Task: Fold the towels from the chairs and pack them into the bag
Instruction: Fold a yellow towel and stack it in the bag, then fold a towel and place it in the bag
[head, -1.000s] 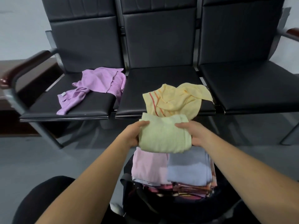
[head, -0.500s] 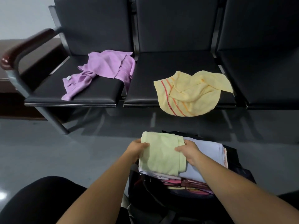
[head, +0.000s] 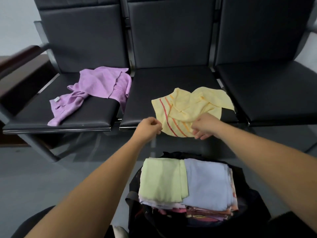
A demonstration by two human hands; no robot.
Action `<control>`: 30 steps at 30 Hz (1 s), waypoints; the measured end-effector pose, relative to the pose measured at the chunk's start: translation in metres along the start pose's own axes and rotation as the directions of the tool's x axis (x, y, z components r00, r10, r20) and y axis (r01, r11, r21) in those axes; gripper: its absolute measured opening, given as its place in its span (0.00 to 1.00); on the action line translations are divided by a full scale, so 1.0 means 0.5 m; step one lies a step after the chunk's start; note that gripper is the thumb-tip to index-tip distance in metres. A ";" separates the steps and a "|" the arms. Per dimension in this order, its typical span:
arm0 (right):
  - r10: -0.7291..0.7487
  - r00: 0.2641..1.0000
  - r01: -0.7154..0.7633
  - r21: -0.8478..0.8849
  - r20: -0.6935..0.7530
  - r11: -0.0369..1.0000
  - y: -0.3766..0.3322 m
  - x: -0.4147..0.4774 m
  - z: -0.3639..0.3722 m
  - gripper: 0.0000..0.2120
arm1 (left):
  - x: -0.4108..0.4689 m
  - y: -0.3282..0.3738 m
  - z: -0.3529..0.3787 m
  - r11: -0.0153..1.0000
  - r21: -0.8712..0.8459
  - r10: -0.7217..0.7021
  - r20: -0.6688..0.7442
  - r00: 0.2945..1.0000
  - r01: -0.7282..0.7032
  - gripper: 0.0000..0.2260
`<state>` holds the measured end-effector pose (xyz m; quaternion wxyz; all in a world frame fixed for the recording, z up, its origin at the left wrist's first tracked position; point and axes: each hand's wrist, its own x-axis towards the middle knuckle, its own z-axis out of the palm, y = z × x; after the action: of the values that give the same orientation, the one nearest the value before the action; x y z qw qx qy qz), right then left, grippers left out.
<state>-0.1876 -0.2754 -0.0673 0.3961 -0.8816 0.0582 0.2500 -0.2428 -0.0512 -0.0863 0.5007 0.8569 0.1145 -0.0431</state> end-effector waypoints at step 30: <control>-0.347 0.803 0.230 -0.284 -0.484 0.931 0.014 0.117 -0.218 0.13 | 0.202 0.148 0.050 0.963 0.156 0.254 -0.260 0.931 -0.219 0.10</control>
<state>-0.0957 -0.3540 -0.0394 0.3024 -0.9513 0.0020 -0.0598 -0.1261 -0.0927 -0.0548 0.4268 0.8915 0.0766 0.1313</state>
